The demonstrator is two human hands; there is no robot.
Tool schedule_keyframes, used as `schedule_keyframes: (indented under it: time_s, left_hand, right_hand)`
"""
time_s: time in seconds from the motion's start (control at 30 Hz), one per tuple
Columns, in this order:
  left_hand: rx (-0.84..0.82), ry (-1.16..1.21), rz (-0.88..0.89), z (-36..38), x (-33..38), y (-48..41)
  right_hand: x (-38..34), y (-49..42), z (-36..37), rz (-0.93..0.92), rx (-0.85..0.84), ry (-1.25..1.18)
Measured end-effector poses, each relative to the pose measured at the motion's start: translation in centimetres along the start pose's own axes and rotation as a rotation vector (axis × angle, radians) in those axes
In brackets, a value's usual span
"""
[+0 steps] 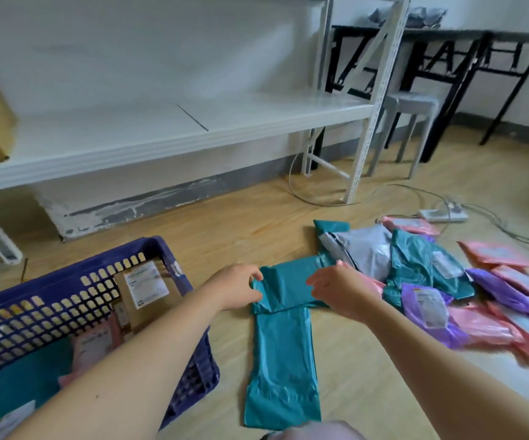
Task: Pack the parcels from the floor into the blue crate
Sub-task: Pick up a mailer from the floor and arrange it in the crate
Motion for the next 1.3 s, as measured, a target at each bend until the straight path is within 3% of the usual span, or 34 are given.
schedule_keyframes:
  time_s: [0.27, 0.37, 0.63, 0.77, 0.97, 1.17, 1.3]
  left_hand:
    - [-0.082, 0.067, -0.064, 6.6, -2.0, -6.8]
    - [-0.129, 0.084, -0.114, 9.4, -3.5, -9.1]
    - [-0.251, 0.286, -0.362, 16.6, -7.8, -12.9]
    - [-0.317, 0.372, -0.469, 19.6, -9.5, -14.1]
    - [-0.438, 0.562, -0.669, 23.1, -10.9, -14.7]
    - [-0.400, 0.839, -0.843, 23.0, -12.4, -14.5]
    - [-0.225, 0.720, -0.776, 21.3, -12.1, -14.3]
  right_hand:
    - [7.8, -5.8, 8.0, 0.190, -0.050, -0.194]
    - [10.0, -7.9, 12.0, 0.317, -0.067, -0.408]
    - [13.9, -10.2, 20.8, 0.524, -0.257, -0.456]
    - [14.4, -11.2, 23.2, 0.643, -0.266, -0.554]
    - [14.6, -12.2, 25.2, 0.810, -0.183, -0.918]
    - [14.2, -13.0, 25.6, 0.878, -0.140, -1.063]
    - [13.8, -13.2, 24.2, 0.840, -0.146, -1.106]
Point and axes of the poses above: each hand's wrist, its own y-axis away from the middle knuckle, its own z-axis out of the palm, x = y × z, the point moved 1 cm from there along -y, towards the middle knuckle, and after that the axes turned 1 degree about -x, right-handed, at the moved point
